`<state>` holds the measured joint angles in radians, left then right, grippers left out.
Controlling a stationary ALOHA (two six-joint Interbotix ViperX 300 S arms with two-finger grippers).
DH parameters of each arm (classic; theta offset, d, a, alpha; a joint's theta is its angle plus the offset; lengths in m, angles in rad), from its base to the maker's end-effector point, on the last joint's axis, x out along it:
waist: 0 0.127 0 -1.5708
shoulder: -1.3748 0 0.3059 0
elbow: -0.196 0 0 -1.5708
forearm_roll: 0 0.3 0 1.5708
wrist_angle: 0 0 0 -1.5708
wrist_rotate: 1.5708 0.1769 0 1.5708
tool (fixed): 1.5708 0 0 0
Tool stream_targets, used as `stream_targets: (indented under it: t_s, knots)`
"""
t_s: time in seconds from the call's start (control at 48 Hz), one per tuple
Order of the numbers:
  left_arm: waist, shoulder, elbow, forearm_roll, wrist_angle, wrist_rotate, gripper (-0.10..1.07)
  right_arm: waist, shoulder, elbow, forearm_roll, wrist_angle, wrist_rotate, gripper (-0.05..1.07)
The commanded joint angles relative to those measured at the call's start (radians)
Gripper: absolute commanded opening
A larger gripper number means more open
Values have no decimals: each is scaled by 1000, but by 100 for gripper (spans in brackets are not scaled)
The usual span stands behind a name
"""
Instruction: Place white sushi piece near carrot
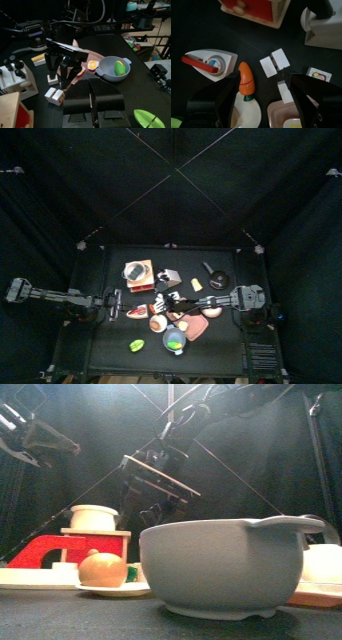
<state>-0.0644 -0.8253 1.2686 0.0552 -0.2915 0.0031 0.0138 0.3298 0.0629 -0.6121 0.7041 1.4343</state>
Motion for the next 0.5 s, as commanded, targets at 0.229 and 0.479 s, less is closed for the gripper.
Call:
stream_targets:
  t_s: [0.229,0.479]
  knots:
    - [0,2,-14,0,-5,0,-2,2,-23,-37,14,0,-3,97]
    - [0,2,-14,0,-5,0,-2,29,-37,-6,58,0,-5,97]
